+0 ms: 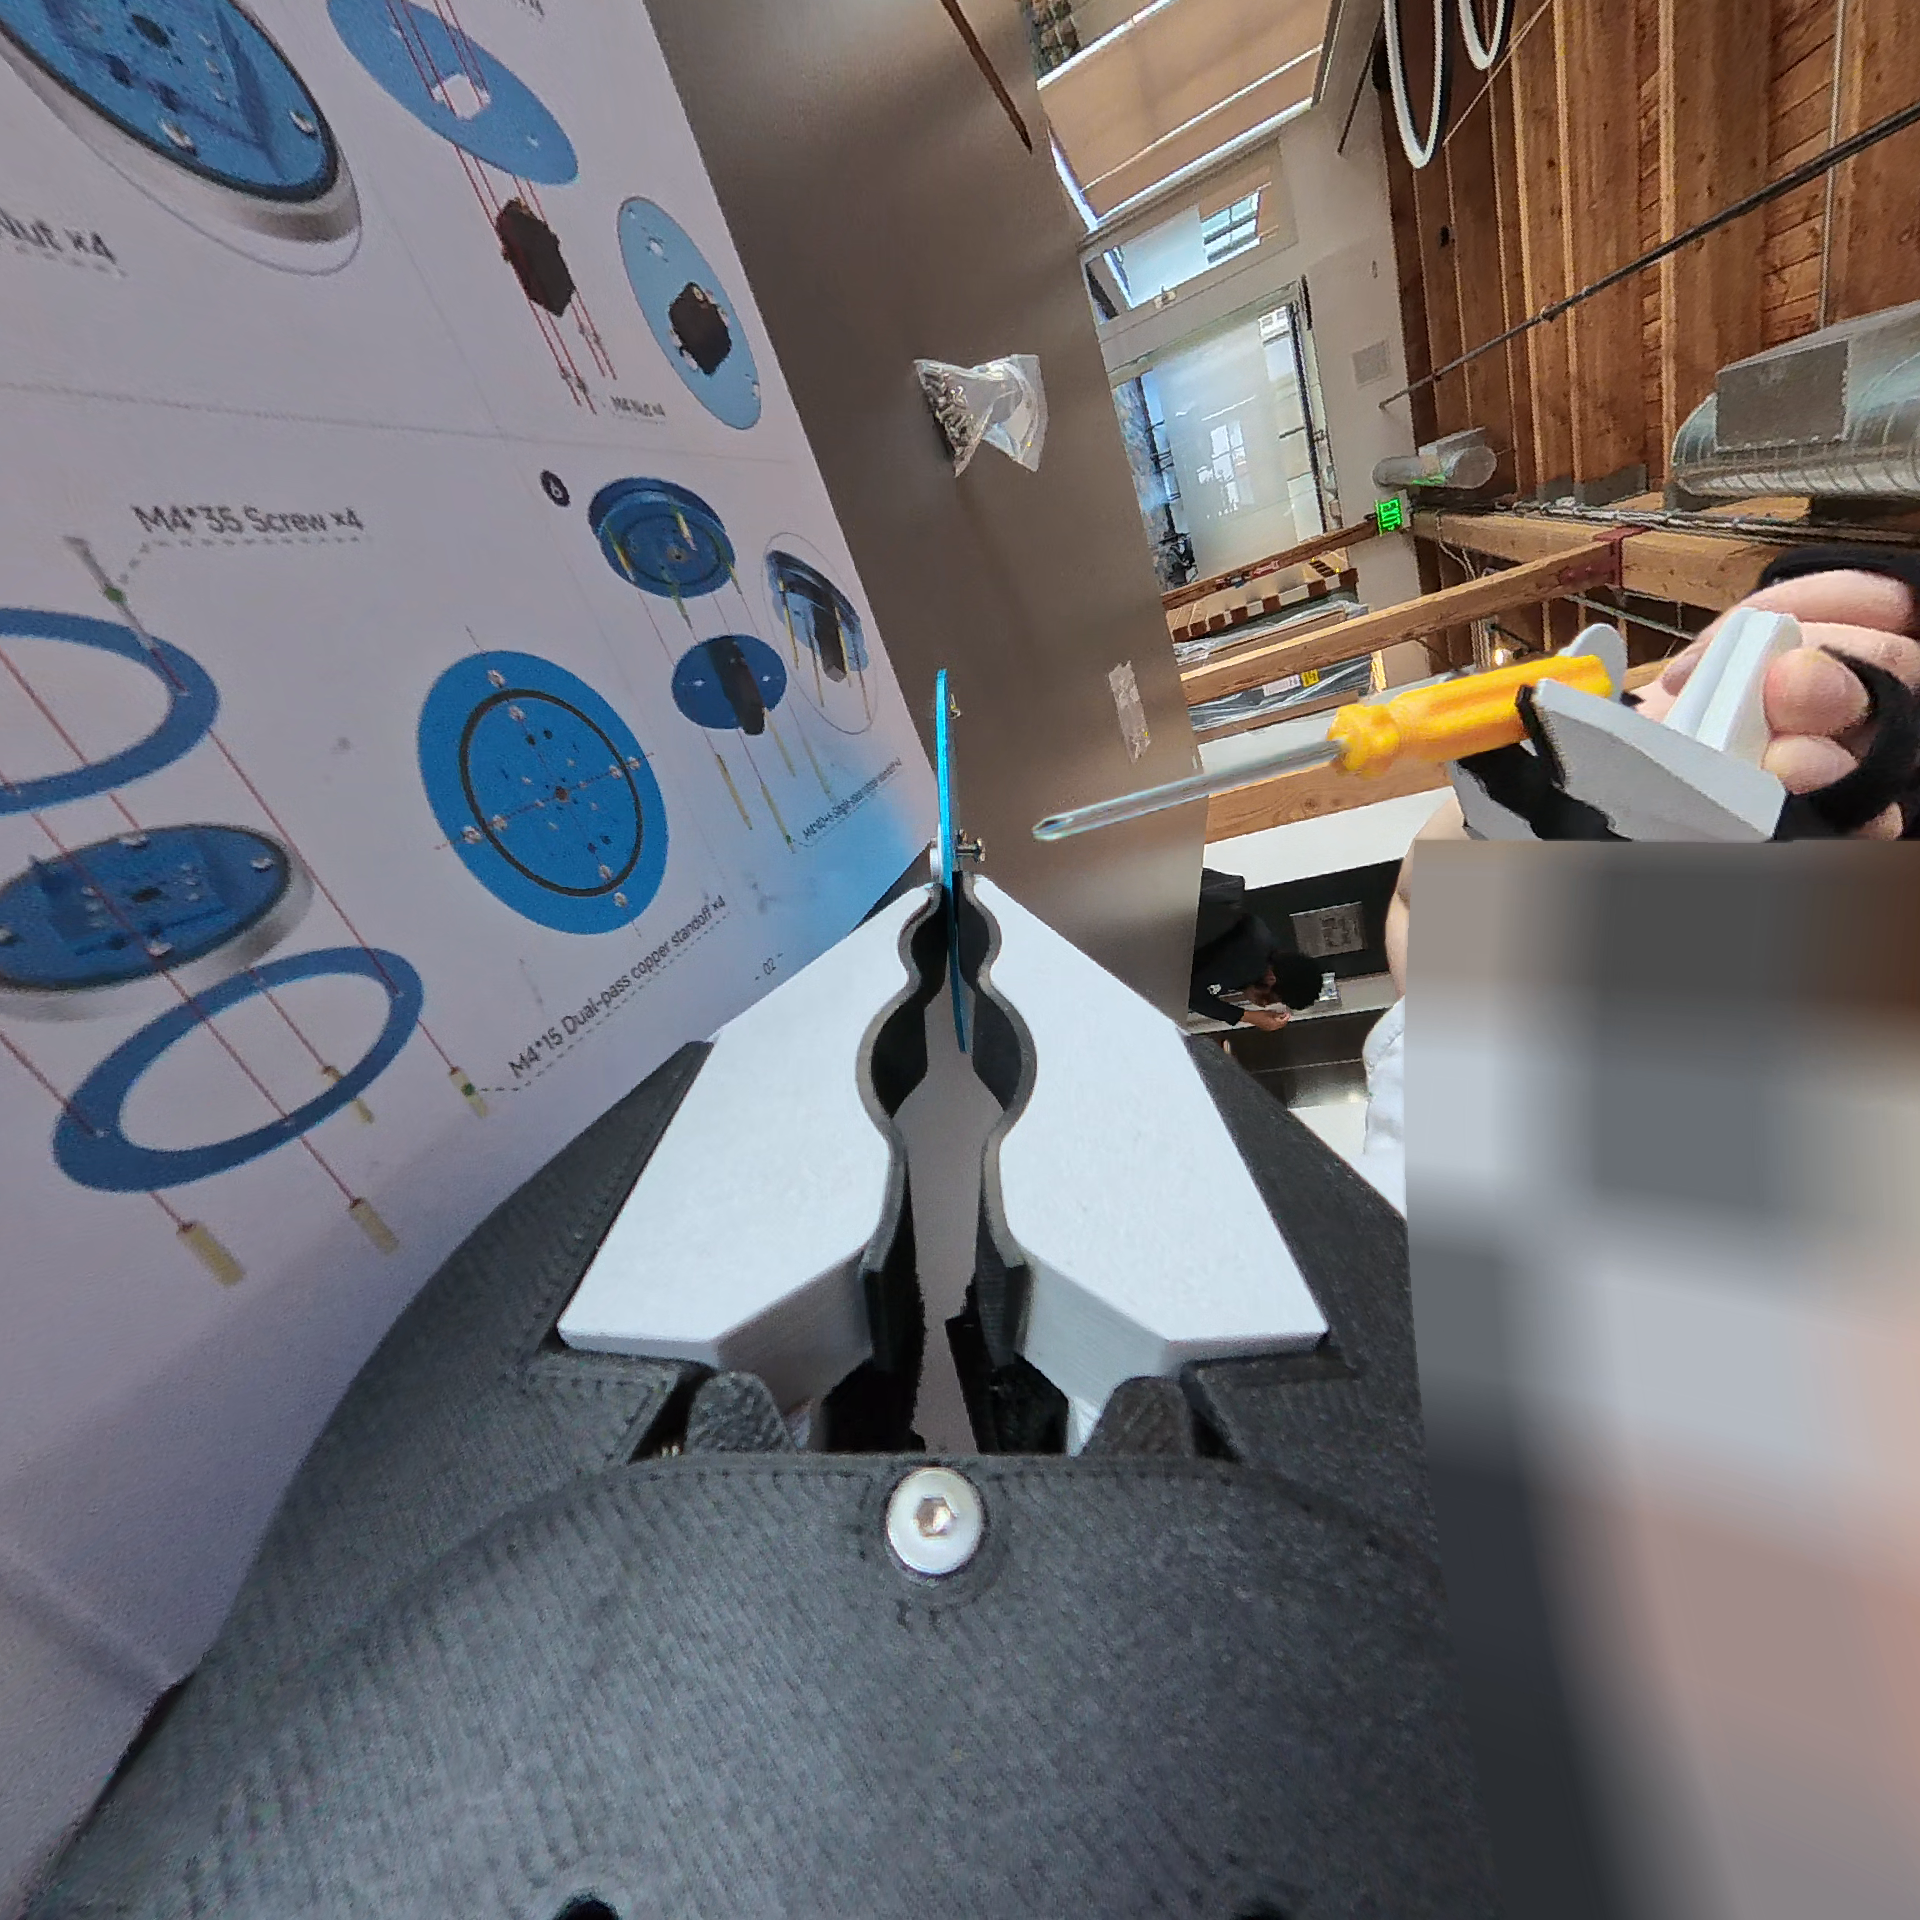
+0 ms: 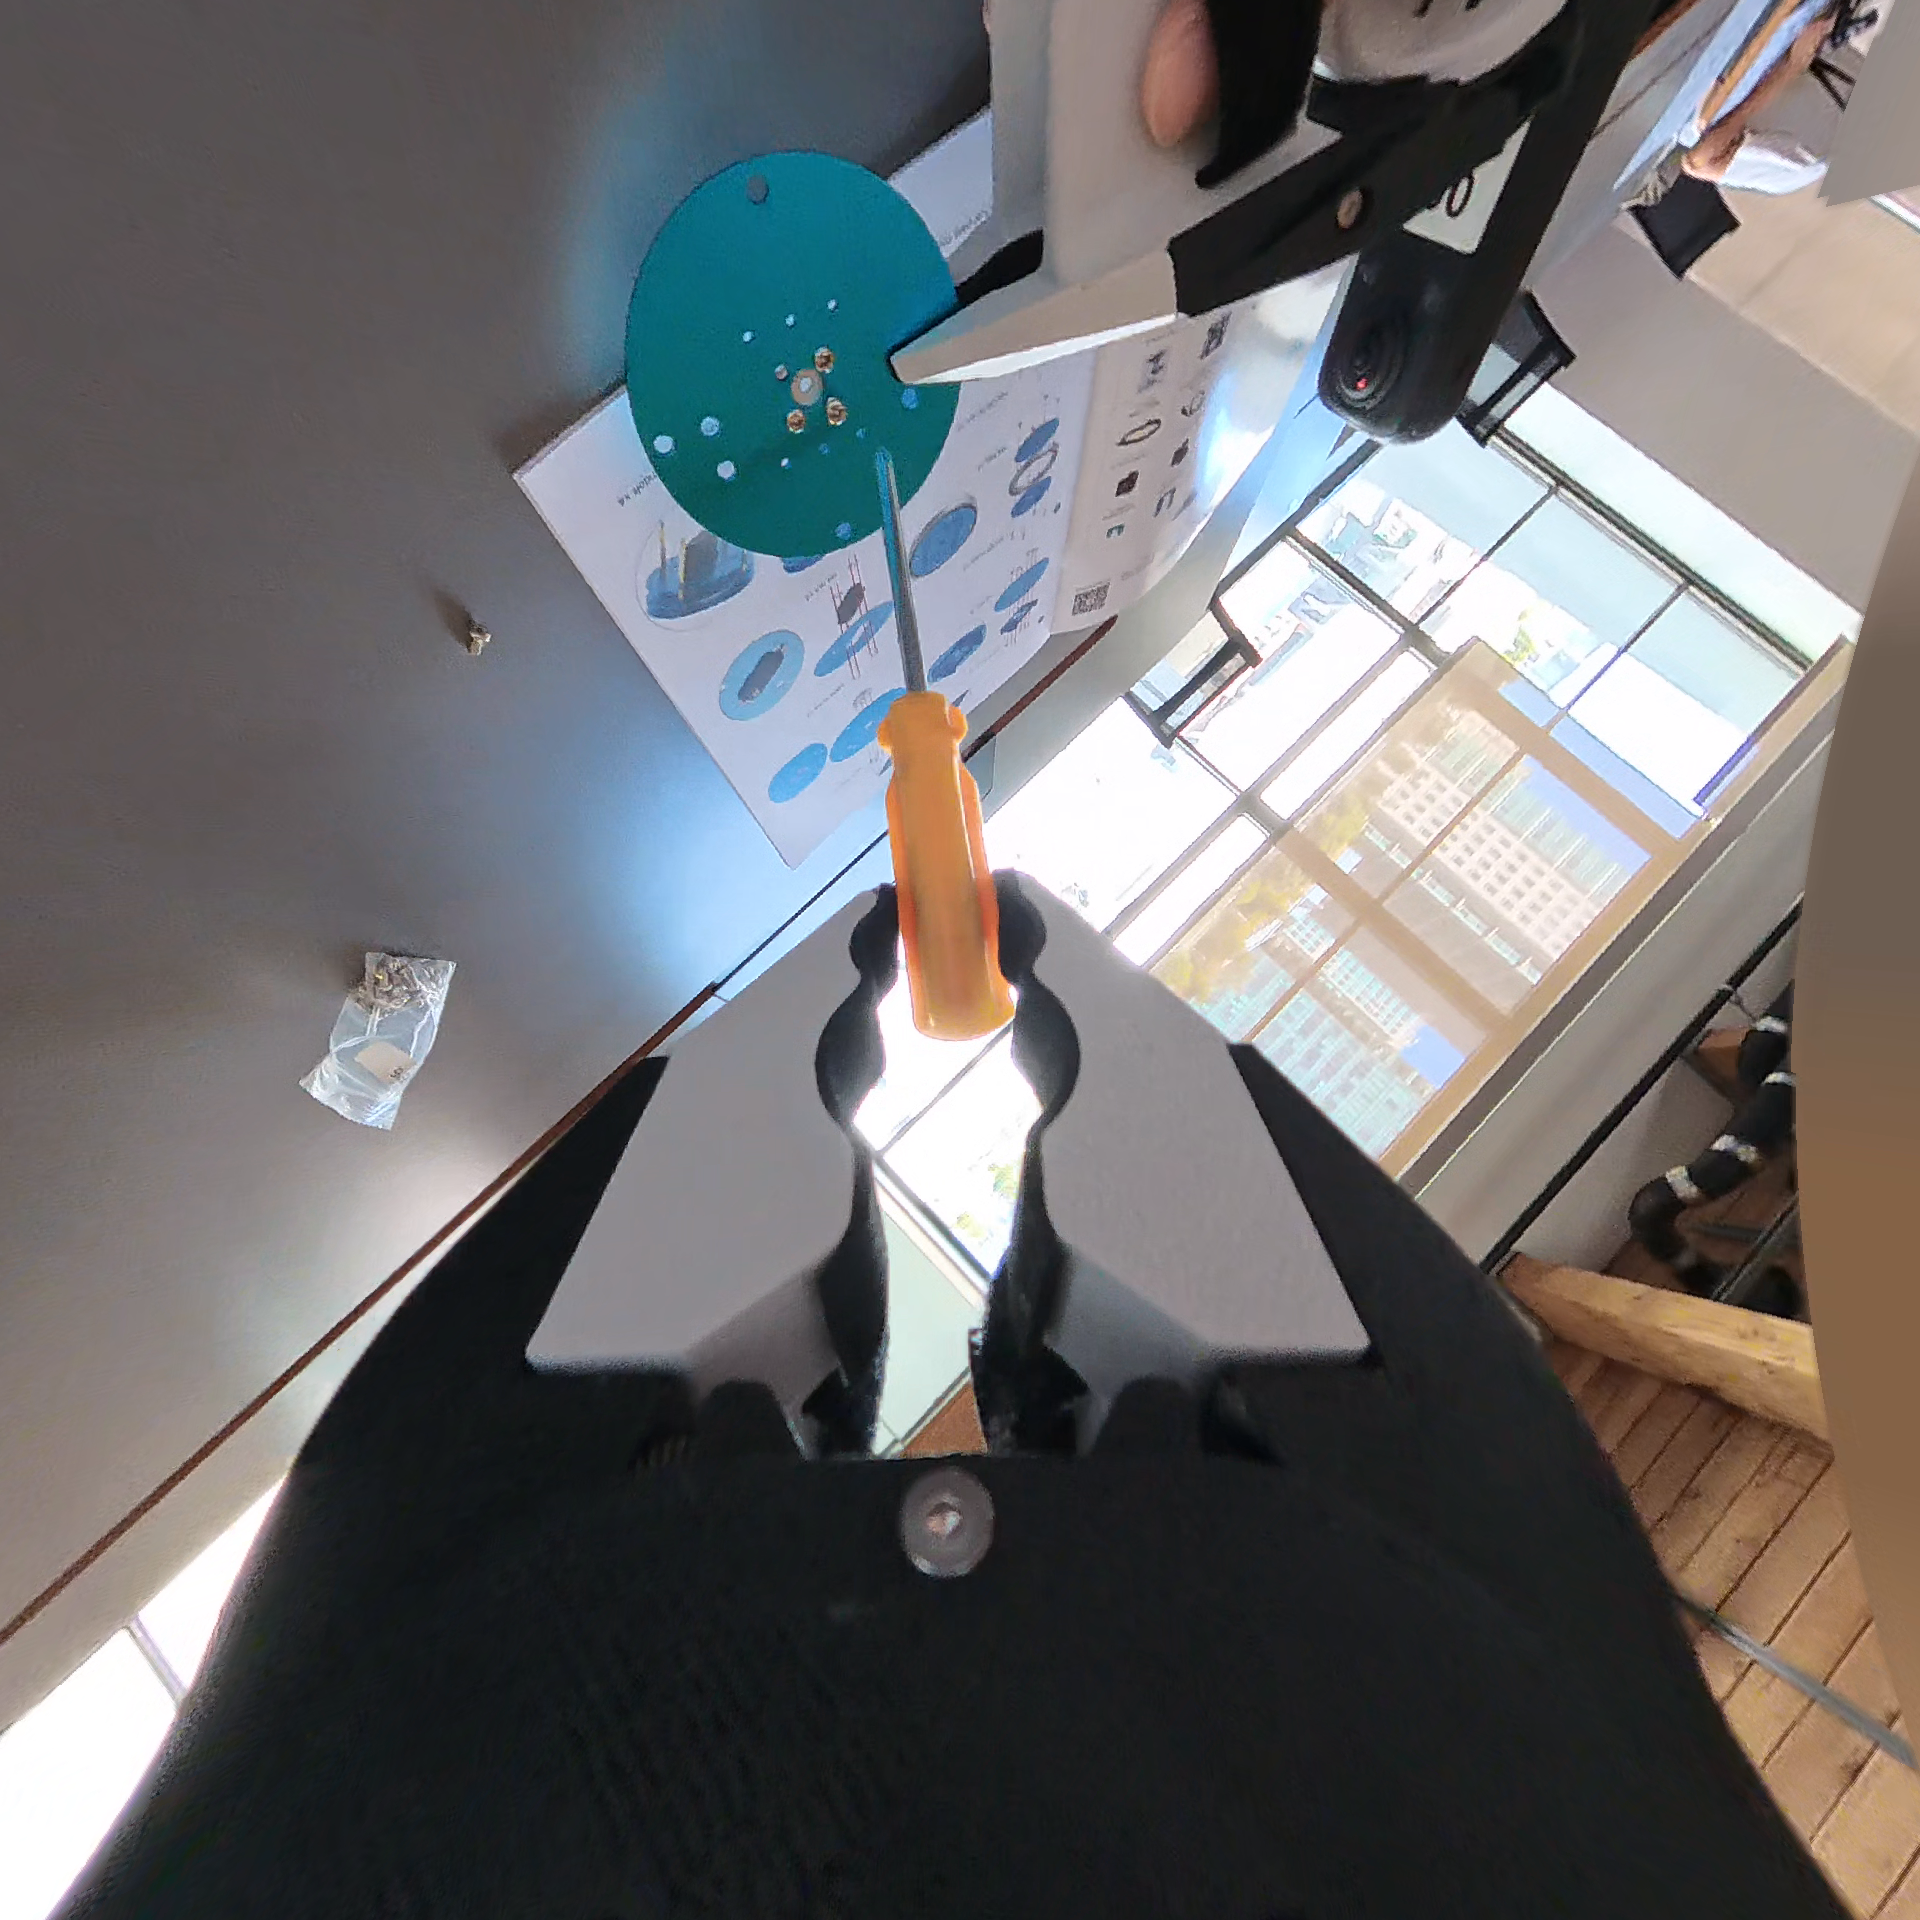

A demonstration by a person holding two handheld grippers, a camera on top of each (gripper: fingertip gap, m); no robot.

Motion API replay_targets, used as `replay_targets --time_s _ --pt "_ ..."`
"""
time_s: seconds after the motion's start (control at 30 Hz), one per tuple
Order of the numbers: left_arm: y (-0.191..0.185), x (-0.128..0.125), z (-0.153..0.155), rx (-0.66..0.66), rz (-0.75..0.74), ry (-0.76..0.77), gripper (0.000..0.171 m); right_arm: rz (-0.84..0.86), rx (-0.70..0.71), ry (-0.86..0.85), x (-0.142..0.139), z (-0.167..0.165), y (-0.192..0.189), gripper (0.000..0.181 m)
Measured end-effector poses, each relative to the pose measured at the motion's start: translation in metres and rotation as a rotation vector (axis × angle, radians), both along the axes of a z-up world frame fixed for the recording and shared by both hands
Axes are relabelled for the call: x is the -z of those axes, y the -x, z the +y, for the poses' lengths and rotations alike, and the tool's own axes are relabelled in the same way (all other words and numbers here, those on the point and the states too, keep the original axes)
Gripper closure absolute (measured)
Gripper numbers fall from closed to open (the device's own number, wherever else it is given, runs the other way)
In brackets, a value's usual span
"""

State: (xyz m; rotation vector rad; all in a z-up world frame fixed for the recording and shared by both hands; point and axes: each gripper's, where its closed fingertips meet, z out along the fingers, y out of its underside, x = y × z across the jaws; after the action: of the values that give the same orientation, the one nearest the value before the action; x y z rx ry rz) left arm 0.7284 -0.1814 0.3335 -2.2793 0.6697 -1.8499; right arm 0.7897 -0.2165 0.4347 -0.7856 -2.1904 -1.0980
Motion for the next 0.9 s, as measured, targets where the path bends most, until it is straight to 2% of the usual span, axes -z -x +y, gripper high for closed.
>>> replay_targets --time_s 0.33,0.9 --pt "0.001 0.009 0.003 -0.003 0.033 0.017 0.171 -0.087 -0.028 0.004 0.014 0.002 0.004 0.163" --pt "0.000 0.009 0.002 0.004 0.033 0.003 0.171 -0.095 -0.024 0.016 0.016 0.003 0.007 0.163"
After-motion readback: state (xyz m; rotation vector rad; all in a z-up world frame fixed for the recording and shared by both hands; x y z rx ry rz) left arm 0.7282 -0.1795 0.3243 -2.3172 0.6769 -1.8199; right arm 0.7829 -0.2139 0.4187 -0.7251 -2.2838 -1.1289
